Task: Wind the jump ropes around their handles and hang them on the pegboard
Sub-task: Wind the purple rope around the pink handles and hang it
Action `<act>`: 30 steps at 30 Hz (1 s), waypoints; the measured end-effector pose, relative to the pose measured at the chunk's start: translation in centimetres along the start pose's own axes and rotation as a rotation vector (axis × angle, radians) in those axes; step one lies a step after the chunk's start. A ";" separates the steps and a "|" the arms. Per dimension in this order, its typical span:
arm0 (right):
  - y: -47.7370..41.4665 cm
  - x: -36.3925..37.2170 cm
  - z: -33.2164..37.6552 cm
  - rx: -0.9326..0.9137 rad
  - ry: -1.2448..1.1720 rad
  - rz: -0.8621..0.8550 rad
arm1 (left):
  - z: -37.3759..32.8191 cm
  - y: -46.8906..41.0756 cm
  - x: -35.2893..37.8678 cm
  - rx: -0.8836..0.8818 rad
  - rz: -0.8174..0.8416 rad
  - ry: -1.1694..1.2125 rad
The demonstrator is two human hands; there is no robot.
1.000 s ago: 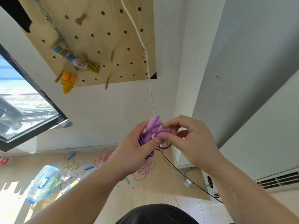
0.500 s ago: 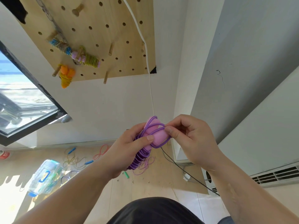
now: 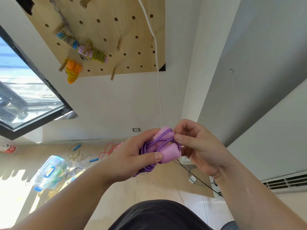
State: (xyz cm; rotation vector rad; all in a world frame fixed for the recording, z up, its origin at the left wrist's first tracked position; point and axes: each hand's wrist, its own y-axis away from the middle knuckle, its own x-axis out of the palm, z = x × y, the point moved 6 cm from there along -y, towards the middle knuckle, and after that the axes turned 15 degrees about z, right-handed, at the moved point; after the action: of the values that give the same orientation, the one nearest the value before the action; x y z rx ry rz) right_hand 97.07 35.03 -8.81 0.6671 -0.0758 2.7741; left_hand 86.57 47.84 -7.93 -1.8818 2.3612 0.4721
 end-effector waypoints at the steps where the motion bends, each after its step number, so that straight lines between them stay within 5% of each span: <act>1: 0.0 0.0 -0.3 0.040 -0.013 -0.044 | 0.1 0.1 -0.1 -0.015 -0.026 -0.041; 10: 0.4 0.4 0.3 -0.094 0.285 -0.472 | 0.9 -0.4 -0.1 -0.118 -0.249 -0.147; 14: 0.3 1.0 0.6 -0.164 0.417 -0.466 | 0.8 -0.9 0.3 -0.131 -0.316 -0.024; 23: -0.2 0.2 -0.3 -0.155 0.318 -0.406 | 0.6 -1.4 -0.4 -0.110 -0.479 0.071; 30: -0.3 -0.8 -0.1 -0.154 0.308 -0.461 | 0.5 -1.9 -0.2 -0.181 -0.271 0.084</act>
State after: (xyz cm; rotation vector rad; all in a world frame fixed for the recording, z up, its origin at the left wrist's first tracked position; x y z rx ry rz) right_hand 97.84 35.14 -9.26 0.1804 -0.0615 2.3595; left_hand 88.37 47.81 -8.69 -2.3013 2.1258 0.6066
